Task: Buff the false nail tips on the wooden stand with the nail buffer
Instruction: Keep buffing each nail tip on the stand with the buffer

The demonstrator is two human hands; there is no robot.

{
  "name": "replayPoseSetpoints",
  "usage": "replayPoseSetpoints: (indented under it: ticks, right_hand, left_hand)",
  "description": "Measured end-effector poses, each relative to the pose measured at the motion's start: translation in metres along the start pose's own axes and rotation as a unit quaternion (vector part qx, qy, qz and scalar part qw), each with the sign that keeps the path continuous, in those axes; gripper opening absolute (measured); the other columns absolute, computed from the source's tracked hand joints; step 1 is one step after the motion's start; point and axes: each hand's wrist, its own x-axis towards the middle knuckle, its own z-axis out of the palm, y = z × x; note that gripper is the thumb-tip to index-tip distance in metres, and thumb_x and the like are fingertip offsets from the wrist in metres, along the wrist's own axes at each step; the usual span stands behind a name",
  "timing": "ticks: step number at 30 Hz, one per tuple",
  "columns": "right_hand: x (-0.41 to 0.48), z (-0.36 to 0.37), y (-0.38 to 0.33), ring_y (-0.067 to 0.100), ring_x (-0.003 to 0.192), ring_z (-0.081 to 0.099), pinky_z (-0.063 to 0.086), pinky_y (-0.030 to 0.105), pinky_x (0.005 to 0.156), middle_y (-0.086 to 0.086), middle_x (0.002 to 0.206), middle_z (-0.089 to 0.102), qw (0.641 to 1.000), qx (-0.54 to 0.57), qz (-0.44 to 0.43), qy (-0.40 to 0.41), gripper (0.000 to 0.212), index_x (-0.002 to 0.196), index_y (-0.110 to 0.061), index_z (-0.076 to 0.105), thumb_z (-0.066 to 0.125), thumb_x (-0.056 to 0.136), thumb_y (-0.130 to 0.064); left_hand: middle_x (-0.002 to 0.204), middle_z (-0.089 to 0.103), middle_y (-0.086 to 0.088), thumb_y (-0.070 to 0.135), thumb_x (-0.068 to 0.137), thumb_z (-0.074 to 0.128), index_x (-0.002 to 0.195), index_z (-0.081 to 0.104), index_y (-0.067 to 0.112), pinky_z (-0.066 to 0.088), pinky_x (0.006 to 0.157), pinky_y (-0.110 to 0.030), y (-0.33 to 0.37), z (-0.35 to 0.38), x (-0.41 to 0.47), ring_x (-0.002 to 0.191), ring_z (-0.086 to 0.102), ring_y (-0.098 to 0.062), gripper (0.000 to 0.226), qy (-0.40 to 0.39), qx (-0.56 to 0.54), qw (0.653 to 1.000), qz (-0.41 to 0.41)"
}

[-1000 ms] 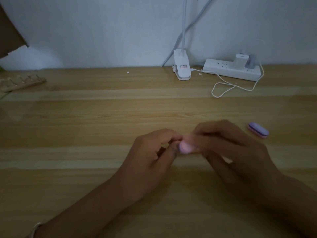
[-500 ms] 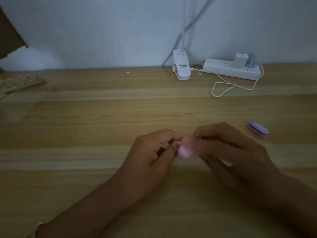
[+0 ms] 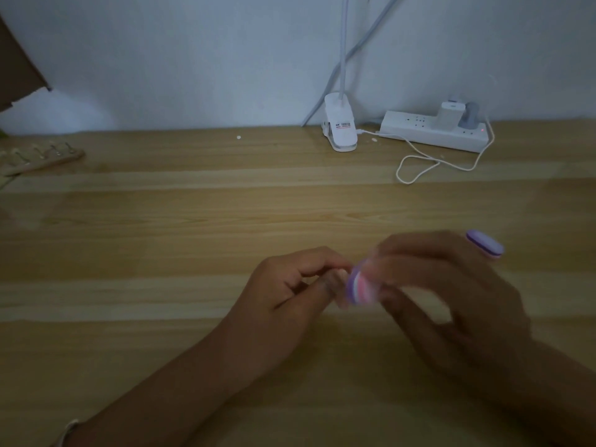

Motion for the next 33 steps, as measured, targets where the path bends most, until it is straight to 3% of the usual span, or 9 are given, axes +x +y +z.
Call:
replayPoseSetpoints:
  ticks: [4,9,12,16,19,23,26,29,33]
  right_hand:
    - [0.005,0.001,0.010,0.010,0.101,0.059,0.035,0.011,0.099,0.007,0.106,0.064,0.999,-0.040,-0.017,-0.012,0.020,0.109,-0.008,0.070,0.059,0.094,-0.004]
    - [-0.004,0.005,0.008,0.017,0.102,0.062,0.048,0.027,0.090,0.007,0.112,0.062,0.999,-0.014,-0.018,-0.029,0.024,0.115,-0.014,0.068,0.060,0.096,-0.001]
    - [-0.003,0.004,0.014,0.017,0.100,0.061,0.046,0.023,0.093,0.008,0.108,0.063,0.999,-0.035,0.001,-0.015,0.019,0.110,-0.010,0.071,0.059,0.097,-0.003]
    - [-0.006,0.005,0.005,0.019,0.102,0.063,0.049,0.030,0.088,0.000,0.118,0.059,0.999,-0.002,-0.004,-0.048,0.022,0.119,-0.021,0.068,0.058,0.101,-0.011]
    - [-0.004,0.001,0.014,0.019,0.100,0.062,0.047,0.024,0.092,0.008,0.111,0.063,0.999,-0.032,-0.001,-0.030,0.021,0.114,-0.011,0.070,0.058,0.098,-0.006]
    - [-0.008,0.001,0.012,0.015,0.103,0.061,0.047,0.024,0.089,0.002,0.114,0.059,0.998,-0.012,-0.034,-0.042,0.027,0.123,-0.021,0.063,0.057,0.099,-0.008]
    - [-0.003,-0.003,0.017,0.011,0.101,0.060,0.042,0.016,0.090,0.004,0.110,0.062,0.998,-0.031,-0.031,-0.034,0.026,0.118,-0.023,0.065,0.058,0.098,-0.007]
    - [-0.005,0.002,0.008,0.016,0.093,0.066,0.049,0.023,0.086,0.002,0.115,0.063,0.998,0.011,-0.013,-0.052,0.029,0.119,-0.022,0.069,0.061,0.097,-0.005]
    - [0.000,-0.001,0.007,0.004,0.099,0.063,0.046,0.014,0.088,-0.004,0.106,0.067,0.998,0.005,0.032,-0.046,0.019,0.107,-0.017,0.075,0.057,0.101,-0.016]
  left_hand:
    - [0.066,0.058,0.008,0.011,0.094,0.052,0.080,0.066,0.015,0.040,0.065,-0.012,0.001,0.002,0.001,0.065,0.053,0.002,0.021,-0.016,-0.015,1.000,-0.005]
    - [0.063,0.056,0.005,0.010,0.094,0.052,0.080,0.067,0.013,0.037,0.059,-0.007,0.001,0.001,0.001,0.058,0.049,0.005,0.021,-0.012,-0.047,0.999,-0.008]
    - [0.060,0.053,0.004,0.012,0.094,0.050,0.082,0.065,0.001,0.033,0.051,-0.004,-0.001,0.000,0.001,0.048,0.046,0.006,0.022,-0.004,-0.070,0.997,-0.021]
    - [0.058,0.051,0.007,0.010,0.093,0.050,0.077,0.064,0.004,0.032,0.050,-0.003,0.001,0.001,0.002,0.046,0.044,0.006,0.023,-0.016,-0.090,0.995,-0.033]
    - [0.058,0.049,0.004,0.014,0.094,0.048,0.077,0.063,0.002,0.031,0.047,-0.004,-0.001,0.001,0.001,0.044,0.041,0.004,0.025,-0.017,-0.112,0.993,-0.044]
    - [0.058,0.048,0.010,0.011,0.095,0.048,0.079,0.058,-0.006,0.030,0.047,-0.003,-0.002,0.003,0.001,0.045,0.041,0.006,0.026,-0.024,-0.111,0.992,-0.053]
    - [0.059,0.046,0.007,0.014,0.096,0.046,0.077,0.056,-0.003,0.029,0.047,-0.004,-0.001,0.002,0.001,0.044,0.039,0.005,0.028,-0.042,-0.111,0.991,-0.055]
    - [0.057,0.043,0.012,0.014,0.095,0.045,0.076,0.052,-0.007,0.028,0.045,-0.004,0.001,0.003,0.000,0.044,0.037,0.005,0.029,-0.050,-0.124,0.989,-0.070]
    - [0.055,0.040,0.008,0.019,0.094,0.046,0.074,0.055,0.008,0.025,0.040,-0.012,0.003,0.001,0.000,0.041,0.028,-0.004,0.025,-0.051,-0.171,0.978,-0.104]
